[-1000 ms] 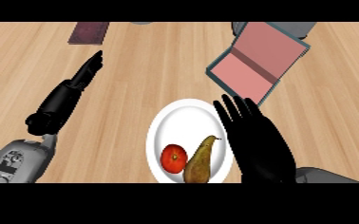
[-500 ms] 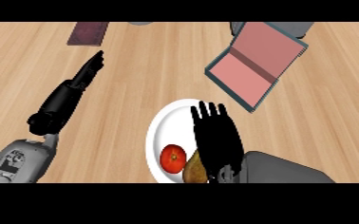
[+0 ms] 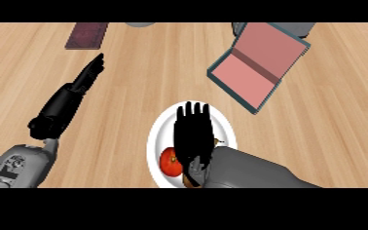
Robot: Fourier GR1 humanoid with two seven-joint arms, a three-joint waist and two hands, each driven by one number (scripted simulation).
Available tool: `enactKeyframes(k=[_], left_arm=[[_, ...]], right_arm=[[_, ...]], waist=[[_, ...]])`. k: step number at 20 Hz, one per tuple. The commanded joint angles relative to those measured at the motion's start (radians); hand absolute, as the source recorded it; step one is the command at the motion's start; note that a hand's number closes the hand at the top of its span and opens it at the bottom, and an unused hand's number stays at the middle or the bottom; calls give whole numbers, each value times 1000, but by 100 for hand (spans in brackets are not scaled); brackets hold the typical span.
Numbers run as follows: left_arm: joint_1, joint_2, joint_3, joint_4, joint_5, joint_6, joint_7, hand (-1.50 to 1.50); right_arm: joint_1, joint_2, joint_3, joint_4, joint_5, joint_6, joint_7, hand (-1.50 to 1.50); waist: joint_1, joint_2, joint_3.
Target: Pick the pear from the plate and place it in the cardboard box
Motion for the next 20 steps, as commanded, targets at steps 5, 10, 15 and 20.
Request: enactKeyframes(k=[5, 10, 15, 20], left_arm=[[-11, -10, 18, 1, -9, 11, 2, 0], [27, 2, 38, -19, -1, 7, -13, 0], [1, -5, 37, 6, -3, -12, -2, 0], [15, -30, 27, 5, -18, -1, -1, 0]], right_arm=[[-11, 161, -13, 157, 93, 96, 260, -150], [12, 145, -40, 187, 120, 156, 260, -150], [37, 164, -49, 184, 142, 155, 260, -150], [110, 165, -37, 133, 172, 138, 260, -150]], waist=[[-10, 5, 3], [-16, 0, 4], [-14, 6, 5], [-12, 6, 5]])
